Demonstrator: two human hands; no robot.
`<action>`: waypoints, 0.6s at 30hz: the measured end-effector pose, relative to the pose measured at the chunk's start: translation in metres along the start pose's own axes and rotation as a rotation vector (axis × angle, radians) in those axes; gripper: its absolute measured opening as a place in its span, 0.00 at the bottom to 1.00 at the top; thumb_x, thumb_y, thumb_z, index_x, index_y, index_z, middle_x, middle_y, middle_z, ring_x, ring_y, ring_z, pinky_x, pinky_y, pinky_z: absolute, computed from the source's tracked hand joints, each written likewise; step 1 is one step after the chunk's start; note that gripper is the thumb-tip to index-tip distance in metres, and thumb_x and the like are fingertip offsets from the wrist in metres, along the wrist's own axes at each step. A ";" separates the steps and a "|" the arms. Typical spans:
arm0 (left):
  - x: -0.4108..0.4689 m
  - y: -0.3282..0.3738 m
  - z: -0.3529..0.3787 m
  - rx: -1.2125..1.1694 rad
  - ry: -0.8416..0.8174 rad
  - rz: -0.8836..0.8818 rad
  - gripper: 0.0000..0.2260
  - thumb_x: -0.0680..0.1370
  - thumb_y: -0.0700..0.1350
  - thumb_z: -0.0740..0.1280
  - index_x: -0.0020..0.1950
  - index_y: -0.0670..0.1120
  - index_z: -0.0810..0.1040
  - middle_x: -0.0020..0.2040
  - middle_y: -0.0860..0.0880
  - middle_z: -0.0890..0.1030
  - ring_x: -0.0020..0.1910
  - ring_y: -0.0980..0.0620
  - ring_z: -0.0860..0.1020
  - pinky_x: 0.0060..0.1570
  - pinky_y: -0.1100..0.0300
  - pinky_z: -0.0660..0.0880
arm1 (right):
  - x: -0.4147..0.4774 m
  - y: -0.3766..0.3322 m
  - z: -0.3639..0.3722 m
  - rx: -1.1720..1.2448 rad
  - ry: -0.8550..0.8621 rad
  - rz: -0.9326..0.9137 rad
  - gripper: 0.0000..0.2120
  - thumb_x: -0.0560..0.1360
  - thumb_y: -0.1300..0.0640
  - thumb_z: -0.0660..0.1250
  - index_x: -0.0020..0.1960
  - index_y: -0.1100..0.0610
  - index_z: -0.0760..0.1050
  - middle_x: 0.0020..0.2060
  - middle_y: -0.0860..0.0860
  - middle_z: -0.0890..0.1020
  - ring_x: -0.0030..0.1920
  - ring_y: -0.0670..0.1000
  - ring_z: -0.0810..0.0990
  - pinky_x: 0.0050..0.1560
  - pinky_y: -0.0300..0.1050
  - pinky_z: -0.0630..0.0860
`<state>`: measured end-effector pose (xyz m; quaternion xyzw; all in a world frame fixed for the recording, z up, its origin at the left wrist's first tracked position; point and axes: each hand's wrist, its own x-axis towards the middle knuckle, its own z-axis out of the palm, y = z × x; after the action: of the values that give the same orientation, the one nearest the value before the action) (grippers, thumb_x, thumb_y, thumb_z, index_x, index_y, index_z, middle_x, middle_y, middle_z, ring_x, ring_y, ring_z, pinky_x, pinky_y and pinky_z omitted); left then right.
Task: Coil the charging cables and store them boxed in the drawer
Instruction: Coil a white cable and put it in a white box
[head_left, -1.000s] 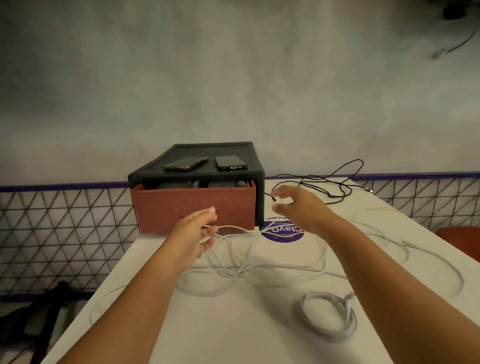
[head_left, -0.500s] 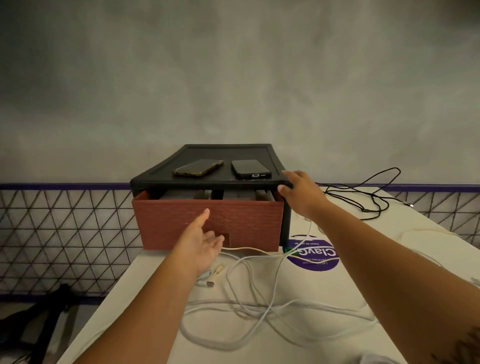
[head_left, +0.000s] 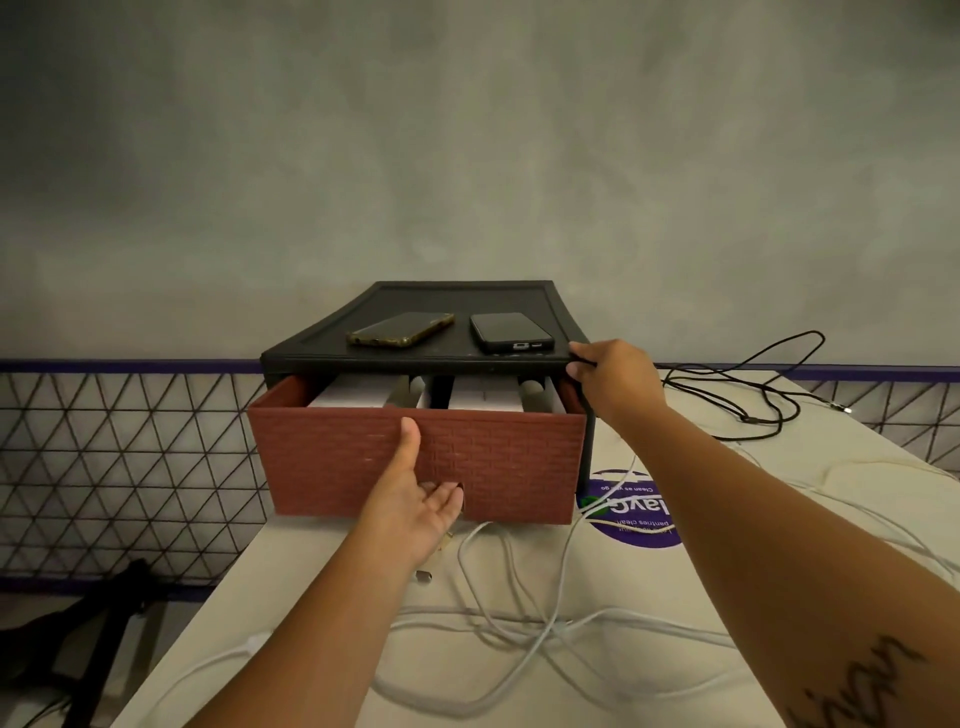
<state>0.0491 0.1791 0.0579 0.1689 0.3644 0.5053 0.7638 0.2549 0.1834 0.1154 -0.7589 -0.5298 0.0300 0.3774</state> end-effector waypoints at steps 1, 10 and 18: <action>-0.004 -0.001 0.000 -0.010 0.017 0.010 0.38 0.71 0.58 0.68 0.73 0.39 0.60 0.69 0.38 0.66 0.69 0.43 0.67 0.66 0.51 0.67 | 0.000 -0.001 -0.001 -0.001 -0.005 0.006 0.17 0.79 0.55 0.61 0.68 0.50 0.71 0.56 0.57 0.80 0.50 0.56 0.79 0.48 0.46 0.75; -0.056 -0.011 -0.027 -0.040 0.063 0.027 0.36 0.69 0.58 0.69 0.69 0.39 0.64 0.63 0.39 0.71 0.61 0.43 0.71 0.61 0.51 0.68 | -0.006 -0.007 -0.007 0.003 -0.025 0.014 0.17 0.79 0.55 0.62 0.67 0.52 0.72 0.57 0.57 0.79 0.53 0.58 0.78 0.52 0.48 0.75; -0.111 -0.020 -0.047 -0.033 0.052 0.036 0.35 0.63 0.58 0.69 0.63 0.39 0.71 0.53 0.42 0.78 0.51 0.46 0.76 0.49 0.54 0.73 | -0.013 -0.012 -0.008 -0.009 -0.027 0.020 0.17 0.80 0.57 0.60 0.68 0.53 0.70 0.59 0.59 0.77 0.55 0.58 0.77 0.54 0.48 0.74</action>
<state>0.0032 0.0657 0.0567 0.1497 0.3725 0.5291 0.7476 0.2431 0.1701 0.1241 -0.7655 -0.5274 0.0413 0.3664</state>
